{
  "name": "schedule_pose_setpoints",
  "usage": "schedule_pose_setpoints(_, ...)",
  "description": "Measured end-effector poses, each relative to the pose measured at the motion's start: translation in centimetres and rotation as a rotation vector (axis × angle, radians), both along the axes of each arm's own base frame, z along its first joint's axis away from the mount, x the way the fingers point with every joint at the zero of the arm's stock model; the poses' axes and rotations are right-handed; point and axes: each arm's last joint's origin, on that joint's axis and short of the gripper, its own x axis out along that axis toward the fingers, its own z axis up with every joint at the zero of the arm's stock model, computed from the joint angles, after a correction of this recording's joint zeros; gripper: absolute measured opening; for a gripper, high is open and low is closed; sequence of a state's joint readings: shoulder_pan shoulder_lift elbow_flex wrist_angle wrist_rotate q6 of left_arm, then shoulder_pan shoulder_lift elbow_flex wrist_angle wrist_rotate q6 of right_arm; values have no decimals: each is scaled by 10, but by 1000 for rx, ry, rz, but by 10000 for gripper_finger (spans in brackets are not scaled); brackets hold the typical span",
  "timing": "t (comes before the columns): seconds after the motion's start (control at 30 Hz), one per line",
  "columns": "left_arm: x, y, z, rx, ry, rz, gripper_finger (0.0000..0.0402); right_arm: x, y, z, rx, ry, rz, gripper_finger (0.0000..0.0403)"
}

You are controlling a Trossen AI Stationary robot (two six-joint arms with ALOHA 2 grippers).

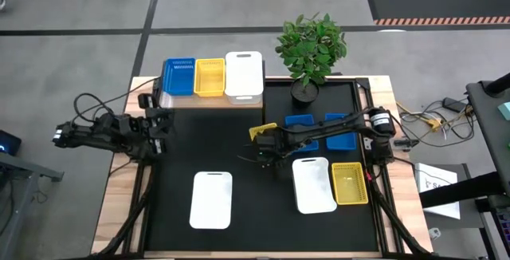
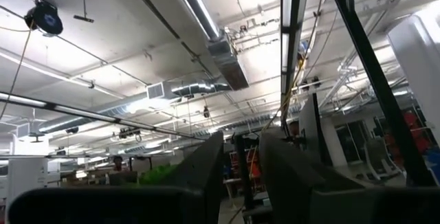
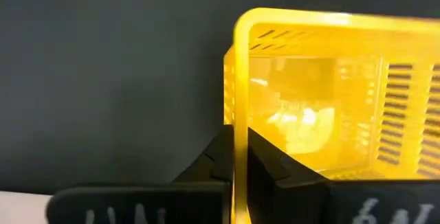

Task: Stack baskets on shelf by color
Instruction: Stack the left yellow bin into the yellow bin on the shelf

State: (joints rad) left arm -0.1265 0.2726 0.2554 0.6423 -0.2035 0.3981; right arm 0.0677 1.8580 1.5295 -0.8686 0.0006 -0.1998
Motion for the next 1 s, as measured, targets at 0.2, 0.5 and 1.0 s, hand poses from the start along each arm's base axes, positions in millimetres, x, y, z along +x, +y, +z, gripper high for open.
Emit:
schedule_pose_setpoints(0.2, -1, 0, 0, -2, -6, 0, 80, 9, 23, 27, 15, -84, 31, 9)
schedule_pose_setpoints(0.5, 0, 0, 0, -2, -2, 0, 80, 25, 38, 82, 13, -283, 127, 8)
schedule_pose_setpoints(1.0, -1, 0, 0, -5, -4, 3, 80, 47, 4, 159, -120, -700, 222, 8)
